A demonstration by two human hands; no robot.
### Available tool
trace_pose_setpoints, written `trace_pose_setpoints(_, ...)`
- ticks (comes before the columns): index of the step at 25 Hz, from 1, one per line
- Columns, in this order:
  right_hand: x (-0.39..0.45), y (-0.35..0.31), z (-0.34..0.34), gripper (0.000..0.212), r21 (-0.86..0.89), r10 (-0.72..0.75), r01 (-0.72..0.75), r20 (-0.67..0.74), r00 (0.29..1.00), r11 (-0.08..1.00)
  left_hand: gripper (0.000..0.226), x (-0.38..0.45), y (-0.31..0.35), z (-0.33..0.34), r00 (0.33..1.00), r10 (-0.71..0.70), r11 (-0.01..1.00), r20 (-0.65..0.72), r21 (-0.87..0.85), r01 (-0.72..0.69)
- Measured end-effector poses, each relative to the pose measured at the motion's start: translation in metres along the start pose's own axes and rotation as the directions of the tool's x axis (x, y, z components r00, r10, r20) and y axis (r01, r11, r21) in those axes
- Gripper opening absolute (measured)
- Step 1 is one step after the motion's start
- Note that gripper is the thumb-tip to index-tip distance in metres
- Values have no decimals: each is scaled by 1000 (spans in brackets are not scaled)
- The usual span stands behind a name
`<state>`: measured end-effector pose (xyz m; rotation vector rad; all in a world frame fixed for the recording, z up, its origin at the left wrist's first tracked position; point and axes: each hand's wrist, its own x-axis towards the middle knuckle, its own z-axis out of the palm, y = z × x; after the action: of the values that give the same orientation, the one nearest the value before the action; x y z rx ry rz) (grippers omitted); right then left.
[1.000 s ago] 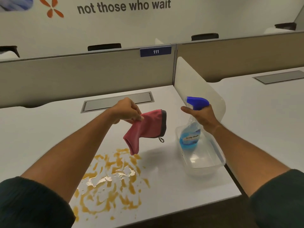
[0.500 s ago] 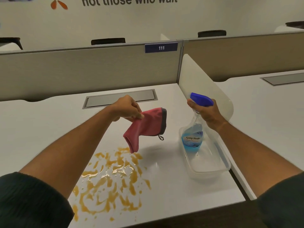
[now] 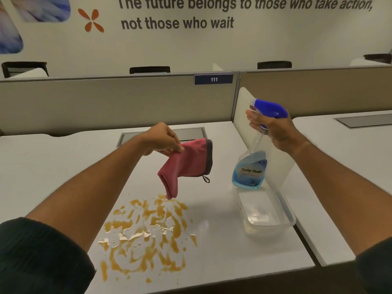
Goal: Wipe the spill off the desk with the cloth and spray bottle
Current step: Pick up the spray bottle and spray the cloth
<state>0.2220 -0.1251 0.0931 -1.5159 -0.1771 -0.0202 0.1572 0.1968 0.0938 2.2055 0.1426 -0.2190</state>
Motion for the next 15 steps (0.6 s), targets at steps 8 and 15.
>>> trace_pose_setpoints(8,-47,-7,74,28,-11,-32,36,214,976,999,8,-41,-16,-35,999,-40,999,-32,-38,39)
trace_pose_setpoints(15,-85,12,158,23,-40,-1,18,391,920,999,9,-72,-45,-85,996,-65,993,-56,-100,60)
